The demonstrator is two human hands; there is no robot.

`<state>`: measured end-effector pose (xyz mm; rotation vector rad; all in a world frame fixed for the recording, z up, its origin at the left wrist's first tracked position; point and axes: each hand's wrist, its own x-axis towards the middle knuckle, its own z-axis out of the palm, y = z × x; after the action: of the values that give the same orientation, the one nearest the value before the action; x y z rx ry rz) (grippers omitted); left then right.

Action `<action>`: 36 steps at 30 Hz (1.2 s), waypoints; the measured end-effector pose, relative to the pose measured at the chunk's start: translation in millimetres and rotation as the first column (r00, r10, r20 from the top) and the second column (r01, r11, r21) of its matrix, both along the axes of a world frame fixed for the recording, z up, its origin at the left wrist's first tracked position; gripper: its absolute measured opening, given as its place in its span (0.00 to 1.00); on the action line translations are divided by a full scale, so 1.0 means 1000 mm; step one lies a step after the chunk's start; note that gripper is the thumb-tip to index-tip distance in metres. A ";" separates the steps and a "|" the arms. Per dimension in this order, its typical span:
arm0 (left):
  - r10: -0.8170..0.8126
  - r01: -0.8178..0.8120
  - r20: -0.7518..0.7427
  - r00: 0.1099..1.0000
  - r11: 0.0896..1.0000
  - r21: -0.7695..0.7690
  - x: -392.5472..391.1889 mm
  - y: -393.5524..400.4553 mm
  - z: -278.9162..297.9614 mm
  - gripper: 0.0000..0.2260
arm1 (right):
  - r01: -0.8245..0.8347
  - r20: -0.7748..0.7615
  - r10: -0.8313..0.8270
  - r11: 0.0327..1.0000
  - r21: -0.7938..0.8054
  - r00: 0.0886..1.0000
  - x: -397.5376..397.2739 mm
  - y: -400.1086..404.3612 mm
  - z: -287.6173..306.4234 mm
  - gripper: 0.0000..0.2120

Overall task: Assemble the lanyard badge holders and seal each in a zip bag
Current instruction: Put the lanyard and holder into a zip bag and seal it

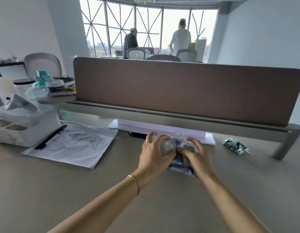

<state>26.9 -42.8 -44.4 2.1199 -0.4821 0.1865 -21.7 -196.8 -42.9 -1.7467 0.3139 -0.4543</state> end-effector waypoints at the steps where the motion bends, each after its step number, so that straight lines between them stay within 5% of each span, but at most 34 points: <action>1: 0.014 -0.014 0.017 1.000 1.000 -0.011 0.002 0.012 0.003 0.23 | -0.013 0.016 0.013 1.000 -0.003 1.000 0.005 0.011 0.003 0.16; 11: 0.220 -0.236 0.192 0.957 0.969 0.067 0.042 0.160 0.051 0.20 | -0.216 0.117 0.201 0.967 0.133 0.973 0.087 0.154 0.031 0.28; 14: 0.271 -0.290 0.171 0.947 0.951 0.103 0.061 0.206 0.052 0.21 | -0.273 0.094 0.262 0.953 0.128 0.960 0.113 0.201 0.033 0.25; 26: 0.387 -0.386 0.033 0.921 0.901 0.198 0.122 0.301 0.011 0.18 | -0.329 -0.083 0.320 0.934 -0.142 0.944 0.187 0.296 0.002 0.24; 36: 0.436 -0.379 -0.022 0.900 0.806 0.454 0.130 0.306 0.007 0.32 | -0.299 -0.201 0.226 0.808 -0.507 0.953 0.197 0.303 -0.017 0.32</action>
<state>156.9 263.6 -37.1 2.6500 0.0311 0.1993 175.8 106.6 -59.7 -2.3364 0.0248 -0.2302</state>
